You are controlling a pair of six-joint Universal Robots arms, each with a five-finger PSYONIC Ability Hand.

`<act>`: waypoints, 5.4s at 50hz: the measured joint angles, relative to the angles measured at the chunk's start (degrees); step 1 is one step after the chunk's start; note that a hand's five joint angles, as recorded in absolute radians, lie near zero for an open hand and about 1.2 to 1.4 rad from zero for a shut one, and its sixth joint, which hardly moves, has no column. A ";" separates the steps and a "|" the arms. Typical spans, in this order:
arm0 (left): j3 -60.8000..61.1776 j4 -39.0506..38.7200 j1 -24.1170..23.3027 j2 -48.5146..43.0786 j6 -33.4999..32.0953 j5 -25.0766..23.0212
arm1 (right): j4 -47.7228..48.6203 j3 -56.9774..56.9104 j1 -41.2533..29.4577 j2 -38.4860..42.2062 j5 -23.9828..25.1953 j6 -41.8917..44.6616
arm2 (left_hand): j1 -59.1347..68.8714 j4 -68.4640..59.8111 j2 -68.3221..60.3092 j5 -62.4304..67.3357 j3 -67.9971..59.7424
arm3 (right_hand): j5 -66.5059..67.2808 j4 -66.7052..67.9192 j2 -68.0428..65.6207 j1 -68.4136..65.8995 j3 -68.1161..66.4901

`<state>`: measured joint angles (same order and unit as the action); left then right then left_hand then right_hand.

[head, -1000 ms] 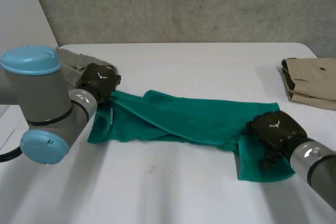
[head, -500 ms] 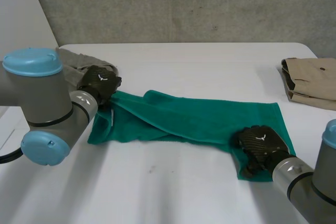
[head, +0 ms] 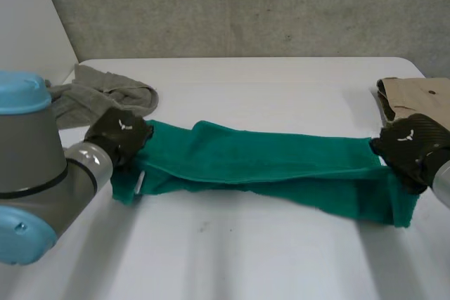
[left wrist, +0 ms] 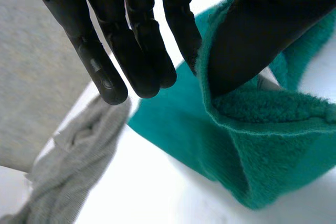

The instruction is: Fold the laundry.

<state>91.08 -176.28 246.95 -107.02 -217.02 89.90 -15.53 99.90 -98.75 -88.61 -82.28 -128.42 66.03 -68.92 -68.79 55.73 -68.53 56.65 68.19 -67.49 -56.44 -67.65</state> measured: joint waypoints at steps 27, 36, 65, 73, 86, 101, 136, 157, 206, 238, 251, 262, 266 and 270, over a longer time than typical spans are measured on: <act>-36.16 -33.31 0.05 -11.24 0.29 1.30 | 39.00 -42.12 -3.18 20.12 -2.91 -11.68 | 0.00 -0.01 -0.05 0.00 -0.02 | 0.07 0.01 0.00 0.00 0.00; -21.41 -32.55 0.31 -3.09 1.78 1.76 | 32.16 -32.68 -2.44 13.36 5.70 -14.36 | 0.00 -0.02 -0.05 0.00 -0.03 | 0.51 0.01 0.00 0.00 0.00; 14.36 -30.20 3.22 -6.84 1.51 1.01 | 17.95 11.10 9.33 11.95 21.24 1.01 | -26.35 29.54 29.13 -26.50 28.67 | 0.53 0.03 0.00 0.00 0.00; 14.88 -31.21 4.58 -7.48 1.52 1.36 | 19.55 11.91 9.95 11.90 21.22 -1.66 | -27.31 31.61 31.23 -28.76 30.77 | 0.53 0.03 0.00 0.00 0.00; 17.08 -30.15 5.53 -5.60 1.45 4.91 | 20.51 12.77 10.30 11.87 20.06 -2.06 | -26.31 30.30 29.65 -26.97 29.47 | 0.53 0.03 0.00 0.00 0.00; 23.19 -20.74 6.39 0.39 -8.69 5.21 | 11.06 10.12 10.53 9.51 19.31 -0.94 | 0.12 0.26 0.18 0.43 0.21 | 0.53 0.03 0.00 0.00 0.00; 4.50 -19.85 2.28 -9.50 -18.11 4.28 | 4.68 -11.86 9.64 21.85 15.47 9.76 | 0.12 0.03 0.02 0.43 0.05 | 0.54 0.04 -0.05 0.00 0.00; -21.76 -32.18 0.64 -33.50 -18.55 9.73 | 27.38 -35.86 2.24 46.68 10.76 11.67 | -26.40 23.19 23.06 -22.26 22.84 | -18.46 -20.36 20.32 17.45 20.22; 1.29 -34.48 -1.91 -13.34 -7.73 8.88 | 16.74 -19.88 0.87 35.50 -1.40 -34.27 | -52.51 54.68 54.44 -51.92 53.94 | -1.36 -1.51 0.40 0.15 0.89; 3.86 -33.85 -2.03 -10.46 -7.34 9.16 | 6.23 -27.49 1.09 34.00 -0.61 -35.19 | -52.52 54.68 54.44 -51.92 53.94 | -34.87 -36.37 35.56 28.57 35.99; 4.12 -33.67 -2.40 -9.85 -5.83 9.11 | 6.58 -29.00 0.84 39.96 -0.53 -34.52 | -52.52 54.68 54.44 -51.92 53.94 | -34.41 -35.98 35.02 28.00 35.32; 4.12 -33.69 -2.15 -9.80 -5.86 9.08 | 12.36 -32.02 0.86 41.10 -0.75 -34.83 | -52.52 54.68 54.44 -51.92 53.94 | -0.90 0.00 0.24 1.49 0.00; 4.08 -33.69 -2.19 -9.68 -5.87 9.11 | 14.31 -33.75 0.82 40.70 -0.60 -35.02 | -52.52 54.68 54.44 -51.91 53.94 | -0.90 0.00 0.24 0.89 -0.01; 4.08 -33.69 -2.21 -9.56 -5.87 9.12 | 15.35 -37.22 0.76 42.02 -0.58 -34.98 | -52.52 54.68 54.44 -51.92 53.94 | -0.90 0.00 0.24 0.31 0.00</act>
<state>95.16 -209.97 244.73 -116.58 -222.89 99.03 -0.17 62.69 -97.99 -46.59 -82.85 -163.40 13.51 -14.25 -14.35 3.81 -14.59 55.75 68.19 -67.25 -56.13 -67.66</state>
